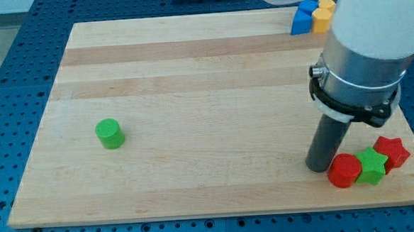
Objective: Push the green circle towards the green star
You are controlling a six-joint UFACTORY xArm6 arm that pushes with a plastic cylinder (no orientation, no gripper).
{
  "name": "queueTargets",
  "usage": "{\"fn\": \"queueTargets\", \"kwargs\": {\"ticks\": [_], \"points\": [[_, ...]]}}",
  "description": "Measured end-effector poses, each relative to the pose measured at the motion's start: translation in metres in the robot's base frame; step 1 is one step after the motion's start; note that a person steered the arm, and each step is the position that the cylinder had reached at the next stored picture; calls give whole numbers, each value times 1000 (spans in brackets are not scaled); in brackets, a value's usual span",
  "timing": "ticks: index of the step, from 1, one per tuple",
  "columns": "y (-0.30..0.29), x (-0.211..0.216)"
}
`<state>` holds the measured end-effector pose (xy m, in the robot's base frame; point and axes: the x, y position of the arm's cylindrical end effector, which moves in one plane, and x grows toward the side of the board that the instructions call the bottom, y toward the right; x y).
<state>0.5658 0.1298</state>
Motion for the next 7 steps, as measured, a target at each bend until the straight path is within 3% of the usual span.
{"fn": "queueTargets", "kwargs": {"ticks": [1,2,3,4,5,7], "points": [[-90,3],[-217,23],[-366,12],[-423,-63],[-396,-94],[-303,-77]]}}
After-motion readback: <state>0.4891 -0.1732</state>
